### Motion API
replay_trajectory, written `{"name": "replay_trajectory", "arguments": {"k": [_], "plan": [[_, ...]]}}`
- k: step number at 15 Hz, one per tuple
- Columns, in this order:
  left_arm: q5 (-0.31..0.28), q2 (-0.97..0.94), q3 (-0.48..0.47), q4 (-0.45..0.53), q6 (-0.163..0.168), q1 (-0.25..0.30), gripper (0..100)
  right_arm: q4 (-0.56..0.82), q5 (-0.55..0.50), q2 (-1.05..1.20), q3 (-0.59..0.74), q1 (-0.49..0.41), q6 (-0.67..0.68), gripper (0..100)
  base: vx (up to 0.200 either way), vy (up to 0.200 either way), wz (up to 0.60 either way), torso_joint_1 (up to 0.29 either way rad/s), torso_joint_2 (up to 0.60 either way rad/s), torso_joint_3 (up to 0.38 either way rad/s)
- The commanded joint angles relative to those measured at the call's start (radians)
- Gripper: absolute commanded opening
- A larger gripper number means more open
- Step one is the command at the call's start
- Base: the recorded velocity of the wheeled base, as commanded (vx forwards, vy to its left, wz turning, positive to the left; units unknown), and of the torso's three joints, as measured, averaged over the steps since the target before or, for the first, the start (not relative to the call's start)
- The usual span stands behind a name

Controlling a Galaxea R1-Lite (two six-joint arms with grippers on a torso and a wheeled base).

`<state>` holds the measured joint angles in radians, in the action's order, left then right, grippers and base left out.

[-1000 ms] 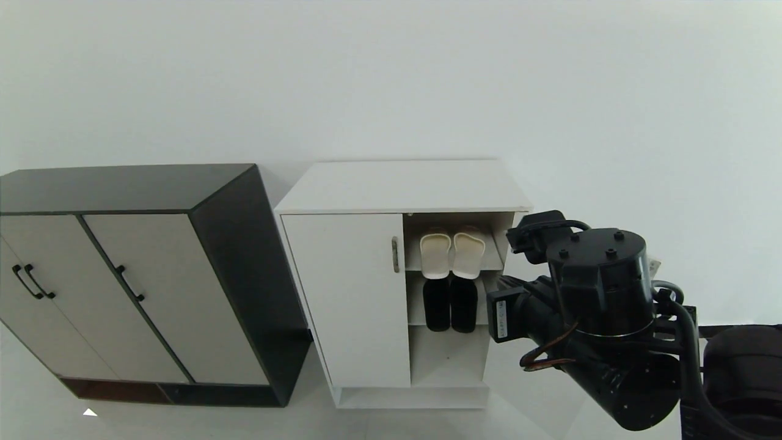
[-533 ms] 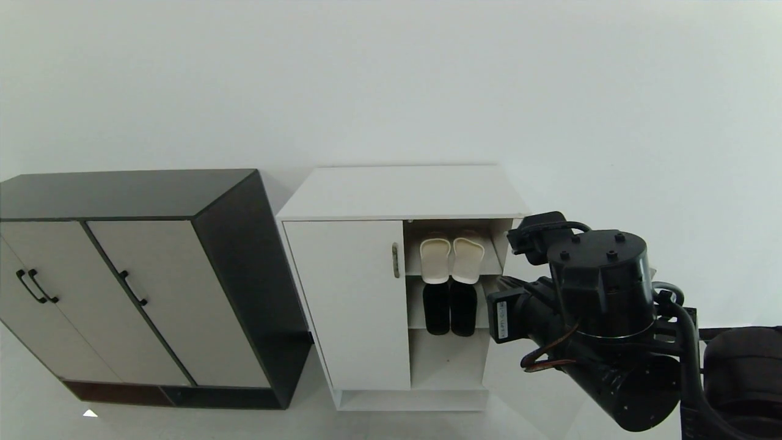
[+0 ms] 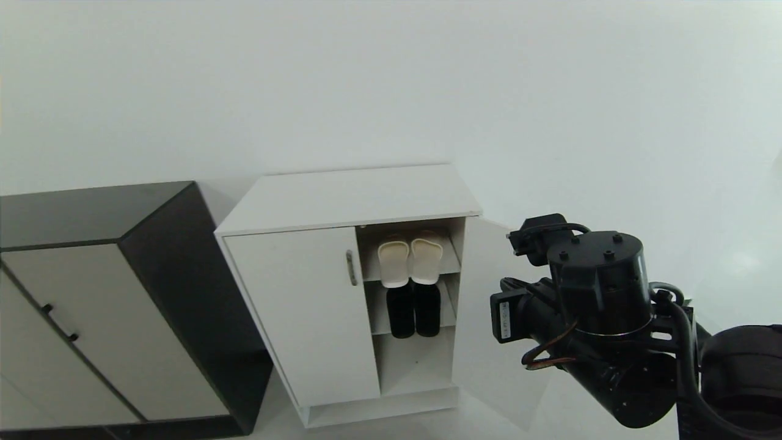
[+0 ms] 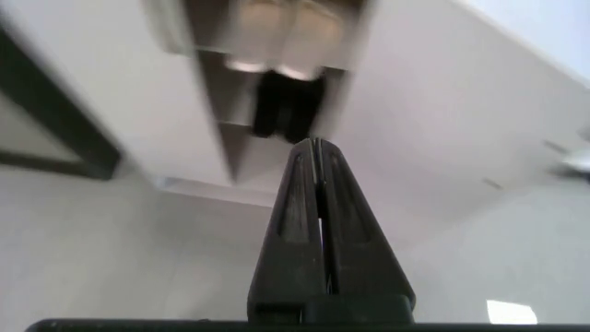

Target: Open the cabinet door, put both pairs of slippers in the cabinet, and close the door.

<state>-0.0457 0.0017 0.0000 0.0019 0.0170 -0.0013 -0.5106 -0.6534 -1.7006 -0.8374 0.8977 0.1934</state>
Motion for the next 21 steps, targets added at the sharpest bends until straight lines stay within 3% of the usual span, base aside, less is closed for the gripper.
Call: {"name": "replay_trajectory", "arguments": {"k": [1,5,7,9,11,15,21], "plan": [[0.0,0.0,0.0,0.0,0.0,0.0,0,-0.002,0.001,-0.004,0.0,-0.008,-0.005,0,0.0,0.0,-0.6,0.002,0.0,-0.002],[0.0,0.0,0.0,0.0,-0.002,0.0,0,-0.003,0.003,-0.005,-0.003,-0.06,-0.025,0,0.0,0.0,-0.15,0.001,0.0,0.001],[0.0,0.0,0.0,0.0,0.0,0.0,0,-0.002,0.054,-0.008,-0.058,-0.132,-0.04,0,0.0,0.0,0.0,0.0,0.0,0.0],[0.0,0.0,0.0,0.0,0.0,0.0,0,0.012,0.158,-0.033,-0.135,-0.232,-0.04,0,0.0,0.0,0.0,0.0,0.0,0.0],[0.0,0.0,0.0,0.0,0.0,0.0,0,0.073,0.187,-0.093,-0.25,-0.313,-0.038,0,0.0,0.0,0.0,0.0,0.0,0.0],[0.0,0.0,0.0,0.0,0.0,0.0,0,0.245,0.279,-0.2,-0.488,-0.421,0.034,0,0.0,0.0,0.0,0.0,0.0,0.0],[0.0,0.0,0.0,0.0,0.0,0.0,0,0.259,0.313,-0.389,-0.68,-0.526,0.037,0,0.0,0.0,0.0,0.0,0.0,0.0]]}}
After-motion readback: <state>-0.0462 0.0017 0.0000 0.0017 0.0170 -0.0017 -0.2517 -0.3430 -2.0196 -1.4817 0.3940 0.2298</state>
